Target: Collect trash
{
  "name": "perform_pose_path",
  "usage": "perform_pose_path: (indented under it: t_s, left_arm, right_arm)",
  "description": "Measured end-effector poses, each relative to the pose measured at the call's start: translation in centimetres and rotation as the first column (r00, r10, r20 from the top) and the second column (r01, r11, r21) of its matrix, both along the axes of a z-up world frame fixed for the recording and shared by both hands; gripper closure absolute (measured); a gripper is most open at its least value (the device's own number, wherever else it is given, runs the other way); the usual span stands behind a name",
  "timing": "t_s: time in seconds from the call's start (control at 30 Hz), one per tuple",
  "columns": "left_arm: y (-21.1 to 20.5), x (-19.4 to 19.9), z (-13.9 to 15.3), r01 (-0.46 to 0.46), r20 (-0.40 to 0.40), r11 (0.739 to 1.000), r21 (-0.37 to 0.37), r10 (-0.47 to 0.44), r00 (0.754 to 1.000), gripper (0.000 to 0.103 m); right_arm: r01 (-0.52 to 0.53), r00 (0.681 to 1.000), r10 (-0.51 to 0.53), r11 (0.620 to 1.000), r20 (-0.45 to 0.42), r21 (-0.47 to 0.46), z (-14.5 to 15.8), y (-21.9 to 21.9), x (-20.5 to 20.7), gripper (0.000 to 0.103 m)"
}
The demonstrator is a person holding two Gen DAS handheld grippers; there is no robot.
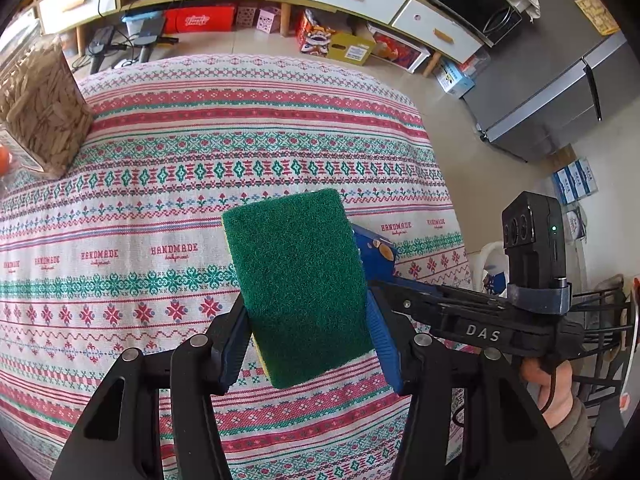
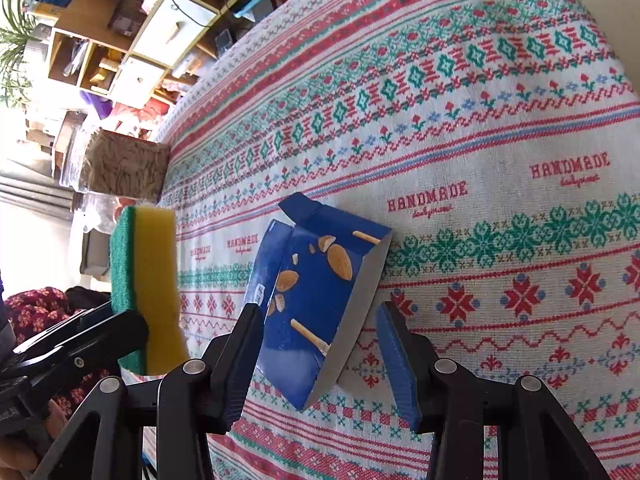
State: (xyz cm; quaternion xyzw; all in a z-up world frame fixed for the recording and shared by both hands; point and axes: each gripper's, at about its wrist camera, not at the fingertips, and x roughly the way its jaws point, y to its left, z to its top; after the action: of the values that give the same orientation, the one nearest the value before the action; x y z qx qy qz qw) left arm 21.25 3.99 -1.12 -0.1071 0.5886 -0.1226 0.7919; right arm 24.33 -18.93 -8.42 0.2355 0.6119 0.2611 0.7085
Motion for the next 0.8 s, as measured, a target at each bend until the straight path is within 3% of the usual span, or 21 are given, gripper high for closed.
perform_pose_path:
  t_s: [0.07,0.1,0.13,0.17,0.3,0.43,0.6,0.8]
  left_arm:
    - [-0.1,0.0,-0.2,0.005,-0.005,1.000,0.003,-0.005,1.000,0.045]
    - [0.0,0.0,-0.3,0.005,-0.007,1.000,0.007,-0.005,1.000,0.045]
    - [0.0,0.0,-0.4,0.005,-0.008,1.000,0.011,-0.005,1.000,0.045]
    - [0.1,-0.1,-0.5,0.004,-0.010,1.000,0.017,-0.004,1.000,0.045]
    - [0.0,-0.7,-0.6,0.001,-0.001,0.998,0.055,-0.001,1.000,0.045]
    - [-1.2,-2.1,-0.2,0.009,0.071,0.973,0.232,-0.026,0.997,0.045]
    - [-2.4,-3.2,1.6,0.014,0.144,0.958,0.285,-0.057,0.988,0.045]
    - [-3.8,-4.3,2.8,0.051,0.167,0.966,0.253,-0.096,0.981,0.045]
  right_arm:
    - [-0.017,1.000,0.017,1.000,-0.003,-0.016,-0.4,0.8,0.0,0.052]
    - [-0.017,1.000,0.017,1.000,0.000,-0.021,-0.5,1.0,-0.1,0.062]
    - [-0.022,1.000,0.022,1.000,0.002,-0.017,-0.4,1.3,-0.1,0.081]
    - [-0.025,1.000,0.025,1.000,0.005,-0.011,-0.3,1.4,-0.1,0.088]
    - [-0.025,0.998,0.025,1.000,0.063,-0.002,1.2,1.2,-0.3,0.095]
    - [-0.029,0.993,0.032,0.999,0.111,-0.030,2.2,1.1,-0.7,0.098]
    - [-0.039,0.983,0.054,0.996,0.175,-0.084,4.2,1.0,-1.6,0.100]
    - [-0.034,0.964,0.069,0.989,0.255,-0.141,6.3,-0.5,-3.1,0.101]
